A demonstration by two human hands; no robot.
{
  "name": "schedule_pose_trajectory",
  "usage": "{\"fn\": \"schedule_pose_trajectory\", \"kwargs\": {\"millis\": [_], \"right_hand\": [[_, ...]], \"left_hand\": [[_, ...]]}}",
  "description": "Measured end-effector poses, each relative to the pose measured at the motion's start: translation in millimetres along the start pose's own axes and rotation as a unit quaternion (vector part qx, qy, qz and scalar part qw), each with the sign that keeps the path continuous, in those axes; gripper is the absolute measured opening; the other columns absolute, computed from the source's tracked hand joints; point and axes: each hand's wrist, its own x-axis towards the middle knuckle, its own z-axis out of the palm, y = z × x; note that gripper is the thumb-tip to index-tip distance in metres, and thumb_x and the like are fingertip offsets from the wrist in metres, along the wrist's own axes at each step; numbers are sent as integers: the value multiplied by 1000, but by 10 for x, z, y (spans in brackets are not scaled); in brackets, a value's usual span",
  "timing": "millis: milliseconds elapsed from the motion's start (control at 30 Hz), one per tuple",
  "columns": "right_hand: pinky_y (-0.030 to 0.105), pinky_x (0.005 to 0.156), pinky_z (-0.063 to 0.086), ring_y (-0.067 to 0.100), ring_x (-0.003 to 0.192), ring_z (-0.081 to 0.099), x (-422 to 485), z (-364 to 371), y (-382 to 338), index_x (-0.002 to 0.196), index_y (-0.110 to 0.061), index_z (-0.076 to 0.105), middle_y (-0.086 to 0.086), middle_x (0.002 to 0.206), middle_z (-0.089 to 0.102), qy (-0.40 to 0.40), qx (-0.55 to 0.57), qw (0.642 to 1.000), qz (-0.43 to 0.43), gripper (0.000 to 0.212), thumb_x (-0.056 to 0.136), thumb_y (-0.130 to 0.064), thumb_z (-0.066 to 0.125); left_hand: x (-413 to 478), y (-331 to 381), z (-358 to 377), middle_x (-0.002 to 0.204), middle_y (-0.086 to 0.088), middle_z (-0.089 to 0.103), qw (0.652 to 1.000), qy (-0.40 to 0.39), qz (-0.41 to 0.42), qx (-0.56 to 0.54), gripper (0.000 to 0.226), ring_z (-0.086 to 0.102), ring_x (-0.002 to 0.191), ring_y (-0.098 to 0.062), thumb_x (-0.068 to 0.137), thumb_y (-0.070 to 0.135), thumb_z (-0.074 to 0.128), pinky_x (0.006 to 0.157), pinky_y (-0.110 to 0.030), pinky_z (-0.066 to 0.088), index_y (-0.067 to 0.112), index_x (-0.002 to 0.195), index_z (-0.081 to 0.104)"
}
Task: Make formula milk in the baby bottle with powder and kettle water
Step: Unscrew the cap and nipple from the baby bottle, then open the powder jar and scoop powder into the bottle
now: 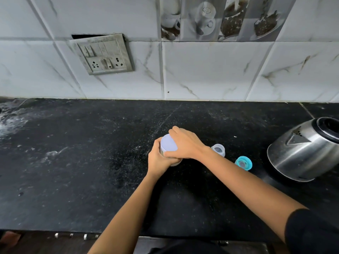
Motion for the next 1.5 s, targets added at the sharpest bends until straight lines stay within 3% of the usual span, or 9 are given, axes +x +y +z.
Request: {"fn": "schedule_pose_trajectory", "kwargs": {"millis": [133, 300, 367, 500, 733, 1067, 1233, 1333, 1500], "right_hand": [[31, 71, 40, 16, 92, 45, 66, -98, 136, 107, -21, 47, -9, 99, 43, -73, 12, 992, -97, 51, 67, -45, 67], [37, 106, 31, 21, 125, 29, 187, -339, 169, 137, -30, 43, -4, 146, 31, -210, 62, 958, -183, 71, 71, -22, 68], [44, 99, 40, 31, 124, 35, 190, -378, 82, 142, -33, 35, 1, 152, 23, -165, 16, 979, -117, 74, 75, -39, 66], [37, 74, 42, 35, 109, 57, 198, -333, -123, 137, -12, 39, 14, 132, 48, -178, -144, 973, 7, 85, 78, -72, 52], [37, 69, 46, 25, 99, 46, 245, -379, -58, 135, -26, 39, 0, 121, 43, -215, -175, 944, -179, 76, 69, -31, 76], [31, 78, 44, 22, 121, 33, 257, -472, 154, 117, -22, 51, -5, 130, 41, -150, -54, 937, -310, 54, 71, 5, 61], [32, 91, 44, 17, 113, 42, 258, -512, 508, 136, -28, 34, -2, 130, 32, -65, 125, 984, -113, 76, 72, -24, 75], [41, 96, 44, 28, 121, 42, 270, -331, 681, 142, -20, 29, 7, 136, 34, -55, 126, 990, 31, 84, 72, -22, 76], [32, 80, 42, 30, 114, 48, 348, -16, 741, 125, -7, 37, 14, 123, 47, -7, 159, 972, 172, 77, 63, -13, 82]], "left_hand": [[29, 13, -33, 101, 19, 61, 999, -28, 4, 24, 82, 57, 95, 4, 40, 34, 86, 69, -8, 44, 40, 112, 47], [61, -3, -58, 103, 21, 58, 998, -44, 19, 48, 83, 55, 97, 2, 48, 27, 89, 71, -6, 41, 38, 118, 45], [62, -30, -61, 105, 18, 60, 998, -51, 18, 41, 85, 57, 97, 0, 51, 22, 89, 71, -7, 43, 39, 120, 43], [62, -57, -59, 106, 12, 64, 998, -55, 16, 37, 85, 61, 95, -2, 48, 27, 87, 71, -11, 47, 44, 119, 42], [53, -25, -55, 102, 15, 60, 997, -46, 11, 57, 78, 54, 91, 10, 51, 22, 90, 67, -4, 40, 37, 113, 45], [70, -43, -66, 110, 14, 58, 996, -58, 13, 62, 87, 56, 99, 1, 45, 37, 85, 74, -9, 43, 37, 121, 42], [40, -37, -70, 115, 17, 59, 997, -55, 22, 41, 84, 54, 103, 6, 46, 32, 86, 80, -5, 40, 39, 119, 46], [38, -43, -70, 116, 18, 58, 997, -57, 25, 35, 83, 53, 104, 7, 48, 29, 87, 79, -3, 39, 39, 120, 46], [32, -37, -74, 116, 18, 59, 998, -58, 28, 25, 82, 53, 103, 9, 50, 23, 88, 78, -4, 39, 38, 119, 47]]}}
